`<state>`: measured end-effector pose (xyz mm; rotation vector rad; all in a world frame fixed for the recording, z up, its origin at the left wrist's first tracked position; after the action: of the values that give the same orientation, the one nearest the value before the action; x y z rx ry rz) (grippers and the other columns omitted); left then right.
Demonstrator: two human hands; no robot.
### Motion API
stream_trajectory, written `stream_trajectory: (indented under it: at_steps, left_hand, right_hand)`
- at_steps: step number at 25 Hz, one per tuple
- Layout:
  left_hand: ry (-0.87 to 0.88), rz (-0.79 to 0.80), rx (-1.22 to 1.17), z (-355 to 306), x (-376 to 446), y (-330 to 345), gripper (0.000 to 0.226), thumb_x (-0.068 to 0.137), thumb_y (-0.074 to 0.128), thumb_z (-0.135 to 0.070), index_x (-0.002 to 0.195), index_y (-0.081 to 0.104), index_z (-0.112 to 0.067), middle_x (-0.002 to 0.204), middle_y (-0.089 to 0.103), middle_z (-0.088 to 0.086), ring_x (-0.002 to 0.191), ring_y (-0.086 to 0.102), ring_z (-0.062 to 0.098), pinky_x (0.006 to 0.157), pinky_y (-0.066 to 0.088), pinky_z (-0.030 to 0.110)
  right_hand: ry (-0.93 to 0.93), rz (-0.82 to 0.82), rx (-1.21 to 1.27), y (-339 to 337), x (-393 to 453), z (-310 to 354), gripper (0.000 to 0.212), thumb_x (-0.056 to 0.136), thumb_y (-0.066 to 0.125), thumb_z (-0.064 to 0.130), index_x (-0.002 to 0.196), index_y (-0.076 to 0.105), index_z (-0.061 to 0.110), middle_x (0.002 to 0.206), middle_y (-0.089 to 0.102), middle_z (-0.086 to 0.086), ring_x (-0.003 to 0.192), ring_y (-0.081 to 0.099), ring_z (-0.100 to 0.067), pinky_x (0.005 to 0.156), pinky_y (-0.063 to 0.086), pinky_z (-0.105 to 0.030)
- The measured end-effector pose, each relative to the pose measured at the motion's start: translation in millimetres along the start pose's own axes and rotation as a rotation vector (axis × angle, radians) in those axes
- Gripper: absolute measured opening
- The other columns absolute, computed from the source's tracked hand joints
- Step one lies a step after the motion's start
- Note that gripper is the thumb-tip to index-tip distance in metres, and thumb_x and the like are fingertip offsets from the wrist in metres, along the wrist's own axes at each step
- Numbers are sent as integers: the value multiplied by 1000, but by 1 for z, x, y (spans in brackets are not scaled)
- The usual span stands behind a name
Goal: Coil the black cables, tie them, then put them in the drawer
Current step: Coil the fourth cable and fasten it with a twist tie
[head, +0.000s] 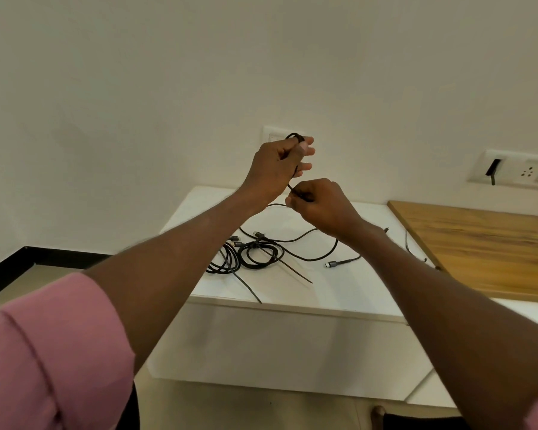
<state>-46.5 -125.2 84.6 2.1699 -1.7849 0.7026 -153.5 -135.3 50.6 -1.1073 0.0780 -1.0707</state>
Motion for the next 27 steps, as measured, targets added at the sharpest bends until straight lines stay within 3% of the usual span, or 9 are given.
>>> stream_trajectory:
  at_steps: [3, 7, 9, 11, 15, 19, 22, 24, 27]
  left_hand:
    - [47, 99, 181, 2, -3, 6, 30, 106, 55, -30, 126, 73, -17, 120, 75, -5, 93, 76, 11, 94, 60, 35]
    - [82, 165, 323, -1, -2, 6, 28, 106, 53, -26, 104, 78, -13, 125, 73, -8, 107, 72, 12, 97, 58, 37]
    - [63, 191, 272, 1, -2, 3, 27, 106, 54, -23, 100, 78, -14, 109, 78, 4, 93, 75, 24, 90, 61, 44]
    - [50, 216, 224, 2, -4, -2, 26, 107, 52, -20, 100, 77, -16, 90, 75, 18, 77, 72, 24, 80, 61, 39]
    - [7, 261, 290, 10, -5, -5, 29, 108, 49, -18, 103, 75, -5, 73, 63, 13, 69, 57, 14, 69, 48, 26]
    - [-101, 335, 361, 20, -11, 2, 29, 107, 51, -17, 97, 75, -5, 67, 59, -15, 66, 52, 2, 69, 43, 13]
    - [-124, 371, 398, 24, -17, 7, 31, 106, 49, -17, 85, 71, -11, 79, 62, -8, 76, 56, 4, 77, 48, 22]
    - [-150, 315, 351, 23, -14, 2, 34, 108, 46, -17, 80, 65, -16, 72, 57, -7, 67, 50, 5, 69, 41, 22]
    - [-223, 155, 114, 23, -4, -13, 35, 110, 40, -18, 81, 60, -15, 64, 50, -3, 59, 43, 11, 60, 39, 22]
  right_hand:
    - [28, -65, 60, -11, -1, -4, 14, 91, 70, 20, 82, 79, 14, 51, 61, 9, 49, 46, -8, 61, 41, -28]
    - [12, -269, 157, -41, -5, 3, 7, 86, 78, 27, 85, 84, 24, 59, 68, 9, 54, 54, -10, 61, 44, -30]
    - [7, -294, 169, -43, -4, 8, 8, 86, 77, 26, 81, 83, 26, 65, 71, 5, 65, 63, -17, 67, 48, -33]
    - [8, -338, 234, -48, -2, 8, 7, 87, 77, 24, 84, 83, 22, 72, 74, 4, 73, 68, -16, 75, 51, -32]
    - [59, -415, 499, -61, 3, -13, 11, 88, 73, 7, 95, 81, 11, 81, 78, -1, 77, 72, -11, 78, 56, -26]
    - [144, -479, 651, -62, -1, -21, 16, 89, 70, -3, 99, 80, 5, 90, 77, -7, 66, 64, 2, 60, 46, -10]
    - [222, -508, 747, -66, -1, -30, 17, 90, 69, 0, 101, 80, 8, 87, 72, -5, 55, 52, 1, 51, 39, -15]
    - [255, -484, 751, -63, -2, -37, 15, 91, 72, 6, 101, 81, 13, 82, 67, -1, 57, 49, -8, 50, 39, -23]
    - [258, -433, 751, -61, -4, -44, 13, 93, 74, 11, 104, 79, 13, 80, 67, 2, 54, 50, -11, 48, 41, -24]
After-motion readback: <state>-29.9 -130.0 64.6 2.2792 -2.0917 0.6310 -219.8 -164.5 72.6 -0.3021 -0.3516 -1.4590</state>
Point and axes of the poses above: each hand's wrist, its own x-axis towards the middle knuckle, its own y-axis out of the palm, z = x × y, the point moved 10 cm from there along x, towards the middle knuckle
